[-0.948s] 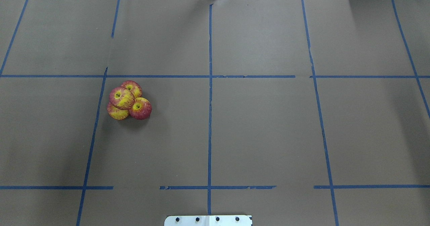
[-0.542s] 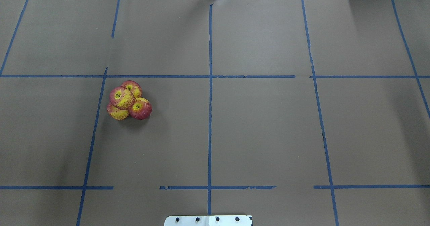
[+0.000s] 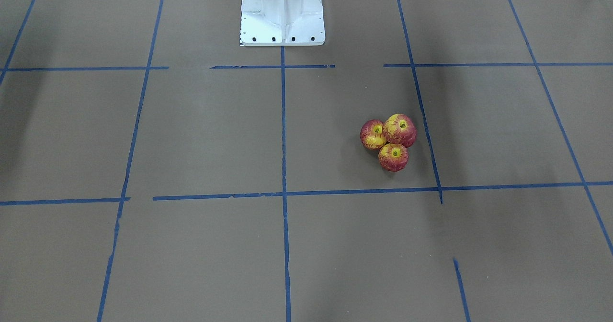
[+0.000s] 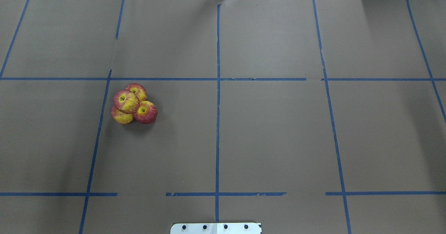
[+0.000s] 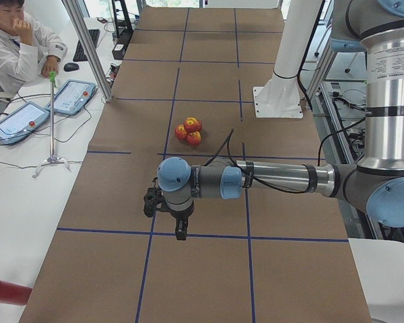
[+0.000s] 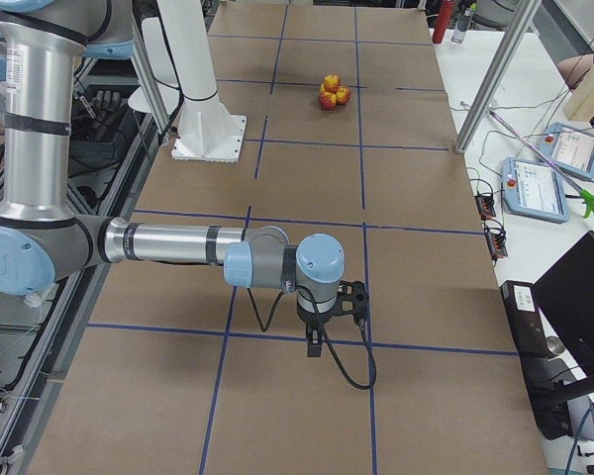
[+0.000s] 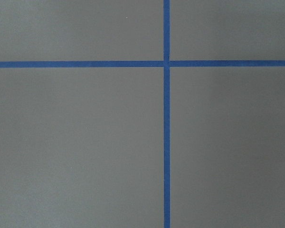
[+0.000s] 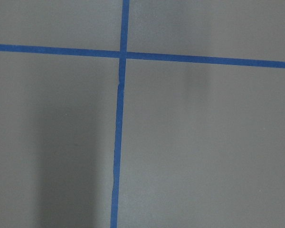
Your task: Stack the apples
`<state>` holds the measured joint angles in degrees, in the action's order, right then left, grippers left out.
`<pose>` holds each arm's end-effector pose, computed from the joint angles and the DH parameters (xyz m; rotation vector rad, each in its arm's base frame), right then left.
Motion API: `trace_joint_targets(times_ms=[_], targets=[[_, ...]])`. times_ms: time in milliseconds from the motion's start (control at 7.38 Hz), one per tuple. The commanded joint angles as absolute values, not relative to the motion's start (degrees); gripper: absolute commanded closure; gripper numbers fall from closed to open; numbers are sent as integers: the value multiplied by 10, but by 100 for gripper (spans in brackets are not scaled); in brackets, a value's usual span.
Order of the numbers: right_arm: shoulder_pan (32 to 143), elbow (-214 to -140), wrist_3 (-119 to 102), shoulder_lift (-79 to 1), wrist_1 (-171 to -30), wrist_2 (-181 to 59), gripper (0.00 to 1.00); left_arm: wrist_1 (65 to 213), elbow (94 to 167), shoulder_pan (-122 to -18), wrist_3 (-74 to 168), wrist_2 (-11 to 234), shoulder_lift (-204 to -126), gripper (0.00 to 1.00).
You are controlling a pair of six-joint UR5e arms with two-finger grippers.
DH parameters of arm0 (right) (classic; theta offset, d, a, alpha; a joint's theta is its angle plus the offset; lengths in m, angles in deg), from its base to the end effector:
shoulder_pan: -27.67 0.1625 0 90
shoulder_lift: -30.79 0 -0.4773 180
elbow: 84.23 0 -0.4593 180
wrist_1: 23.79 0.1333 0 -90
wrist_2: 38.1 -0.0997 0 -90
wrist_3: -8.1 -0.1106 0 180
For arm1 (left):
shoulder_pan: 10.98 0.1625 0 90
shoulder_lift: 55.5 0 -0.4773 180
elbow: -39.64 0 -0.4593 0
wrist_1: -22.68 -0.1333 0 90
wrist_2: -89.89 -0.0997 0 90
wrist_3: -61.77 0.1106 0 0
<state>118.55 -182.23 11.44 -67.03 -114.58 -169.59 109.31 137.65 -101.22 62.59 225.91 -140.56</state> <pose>0.0676 -0.4922 0.7178 0.0165 -0.7241 -0.0372 -0.0559 -0.5166 0.6908 0.0025 0.8032 0.0075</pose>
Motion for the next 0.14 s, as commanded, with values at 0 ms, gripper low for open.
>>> trace_joint_targets(times_ms=[0], targets=[[1185, -1822, 114, -670, -1146, -1696, 0, 1073, 1371, -1012, 625, 2260, -1417, 0]])
